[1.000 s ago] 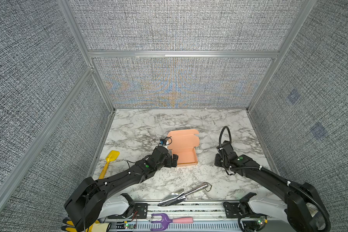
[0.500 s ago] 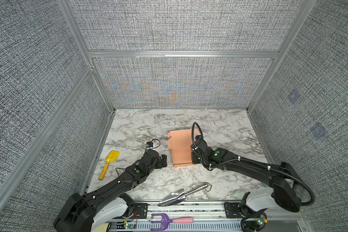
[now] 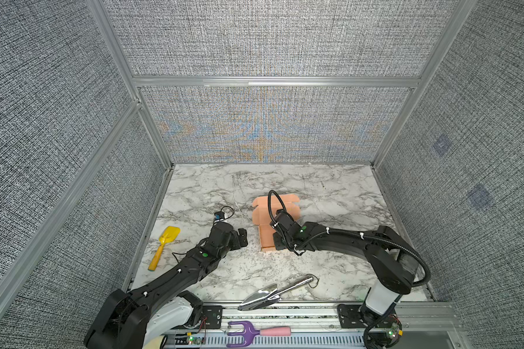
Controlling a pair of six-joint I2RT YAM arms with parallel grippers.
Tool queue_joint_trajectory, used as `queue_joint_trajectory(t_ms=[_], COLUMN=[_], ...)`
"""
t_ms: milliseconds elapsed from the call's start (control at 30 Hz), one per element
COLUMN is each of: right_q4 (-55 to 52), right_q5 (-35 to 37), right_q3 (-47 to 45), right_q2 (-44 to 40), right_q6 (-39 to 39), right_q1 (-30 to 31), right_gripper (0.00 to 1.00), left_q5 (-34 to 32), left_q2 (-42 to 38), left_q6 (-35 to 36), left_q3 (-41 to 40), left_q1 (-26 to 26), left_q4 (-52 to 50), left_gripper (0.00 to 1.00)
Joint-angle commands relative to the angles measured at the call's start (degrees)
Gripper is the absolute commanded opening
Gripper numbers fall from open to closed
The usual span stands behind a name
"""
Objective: Assemble paper box
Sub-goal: Place the product in the paper box.
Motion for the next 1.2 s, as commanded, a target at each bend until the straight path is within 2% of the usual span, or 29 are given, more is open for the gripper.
queue_joint_trajectory(t_ms=[0,200,333,500,633,800,1000,1167], right_q4=[-0.5,-0.4,4.8,11.1,19.1,27.8,37.5,39.9], right_q5=[1.7,0.4,-7.2,-15.5,-21.5,-24.1,-25.4,-27.0], right_q3=[-0.4,-5.2,-10.4,-12.0,-15.2,-18.5,-20.5,-20.0], right_q2=[-4.8,-18.5,-21.7,-20.4,-19.1,-15.6,-13.4,-11.5], right_q6=[-1.3,-4.6,-8.1,-15.9,-18.6,-21.0,-22.3,-23.8], right_q1=[-0.7,-9.1,-16.7,-21.3,-23.1,-24.3,-25.9,-25.9], right_gripper=[0.54,0.58,0.6,0.61,0.61,0.61,0.61,0.58], left_q5=[1.9,6.1,8.9,12.5,14.2,16.5,15.0,14.2], left_q2=[1.5,4.5,6.7,11.9,13.4,14.0,16.3,17.3], left_q6=[1.3,3.4,6.8,12.3,14.0,15.7,16.6,16.5], left_q3=[1.1,4.1,6.9,10.6,10.7,9.0,9.4,9.4], left_q1=[0.5,1.5,1.9,2.0,2.0,2.0,2.1,2.1], left_q4=[3.3,6.3,9.8,13.5,16.2,19.8,19.6,19.2], left_gripper=[0.96,0.95,0.93,0.88,0.82,0.77,0.71,0.64])
